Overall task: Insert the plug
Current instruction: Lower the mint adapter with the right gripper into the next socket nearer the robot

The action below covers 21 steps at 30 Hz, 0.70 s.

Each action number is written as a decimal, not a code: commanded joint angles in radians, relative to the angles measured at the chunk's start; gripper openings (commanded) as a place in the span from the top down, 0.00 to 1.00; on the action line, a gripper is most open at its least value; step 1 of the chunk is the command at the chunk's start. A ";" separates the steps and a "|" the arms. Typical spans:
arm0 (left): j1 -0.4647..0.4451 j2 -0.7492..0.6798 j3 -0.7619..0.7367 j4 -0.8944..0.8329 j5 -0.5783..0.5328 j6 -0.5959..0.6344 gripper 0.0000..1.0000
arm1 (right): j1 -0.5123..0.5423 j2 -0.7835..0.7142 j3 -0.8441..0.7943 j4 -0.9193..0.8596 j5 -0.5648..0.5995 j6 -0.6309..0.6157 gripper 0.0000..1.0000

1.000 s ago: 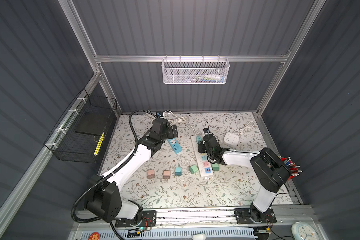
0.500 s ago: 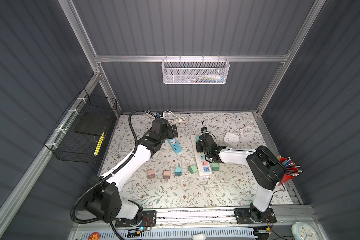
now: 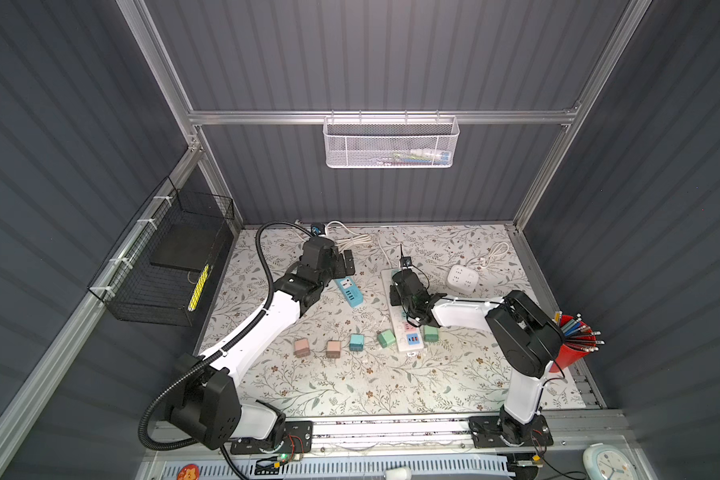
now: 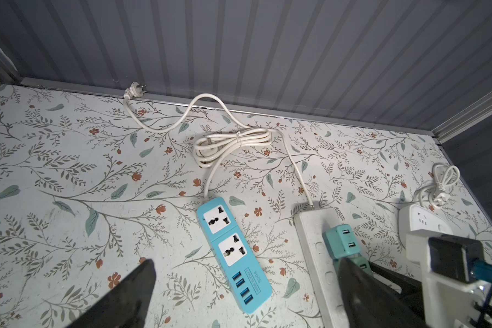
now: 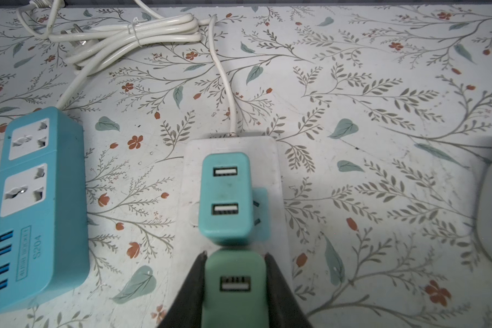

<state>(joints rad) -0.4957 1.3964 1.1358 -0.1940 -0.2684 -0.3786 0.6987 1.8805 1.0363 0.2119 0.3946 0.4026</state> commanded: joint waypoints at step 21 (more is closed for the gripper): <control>-0.001 -0.033 -0.025 0.038 0.037 -0.002 0.00 | -0.089 -0.136 0.184 -0.407 -0.148 -0.055 0.35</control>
<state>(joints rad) -0.4957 1.3838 1.1168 -0.1707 -0.2485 -0.3786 0.6273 1.7569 1.2526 -0.1608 0.2714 0.3439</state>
